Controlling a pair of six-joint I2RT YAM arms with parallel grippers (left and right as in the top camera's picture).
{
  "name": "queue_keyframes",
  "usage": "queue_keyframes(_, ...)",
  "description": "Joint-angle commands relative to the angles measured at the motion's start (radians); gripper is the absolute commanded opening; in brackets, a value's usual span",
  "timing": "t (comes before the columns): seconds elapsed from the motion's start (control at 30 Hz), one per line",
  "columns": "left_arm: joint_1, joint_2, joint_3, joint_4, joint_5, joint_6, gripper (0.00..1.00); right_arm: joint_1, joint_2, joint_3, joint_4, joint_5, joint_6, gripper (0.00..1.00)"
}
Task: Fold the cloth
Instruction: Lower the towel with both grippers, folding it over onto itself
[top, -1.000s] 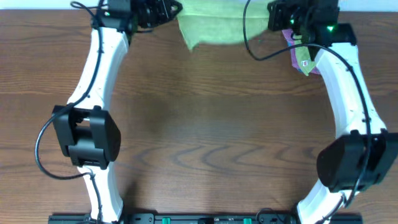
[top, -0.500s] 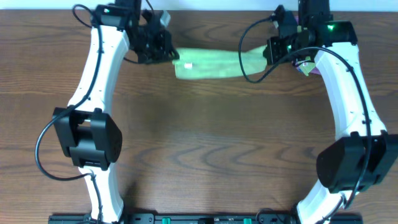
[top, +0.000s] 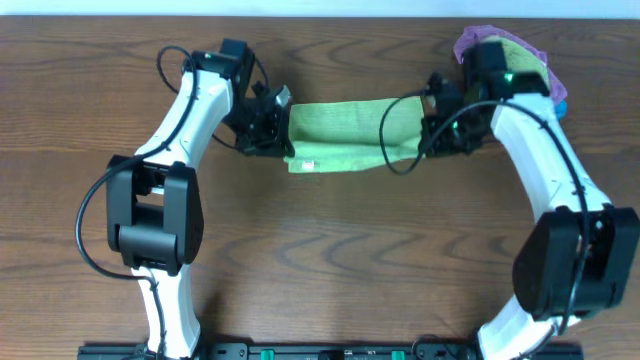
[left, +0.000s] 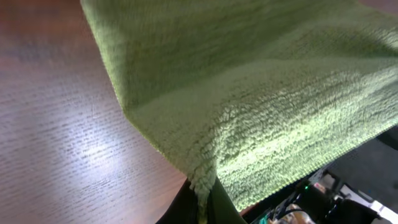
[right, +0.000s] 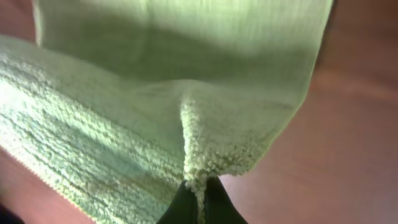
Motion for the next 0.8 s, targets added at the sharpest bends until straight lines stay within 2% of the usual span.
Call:
queue_keyframes(0.0, 0.002, 0.000, -0.080, 0.019, 0.004, 0.021, 0.06, -0.007, -0.090, -0.108, 0.032, 0.002, -0.014, 0.01)
queue_keyframes(0.3, -0.056, 0.000, -0.275, 0.118, 0.069, 0.014, 0.06, -0.007, -0.194, -0.376, 0.126, 0.003, 0.016, 0.02)
queue_keyframes(0.43, -0.065, -0.003, -0.277, 0.159, 0.084, -0.023, 0.06, -0.008, -0.203, -0.390, 0.183, 0.029, 0.023, 0.02)
queue_keyframes(0.77, -0.017, -0.029, -0.212, 0.270, 0.082, -0.141, 0.06, -0.008, -0.203, -0.390, 0.462, 0.106, 0.047, 0.01)
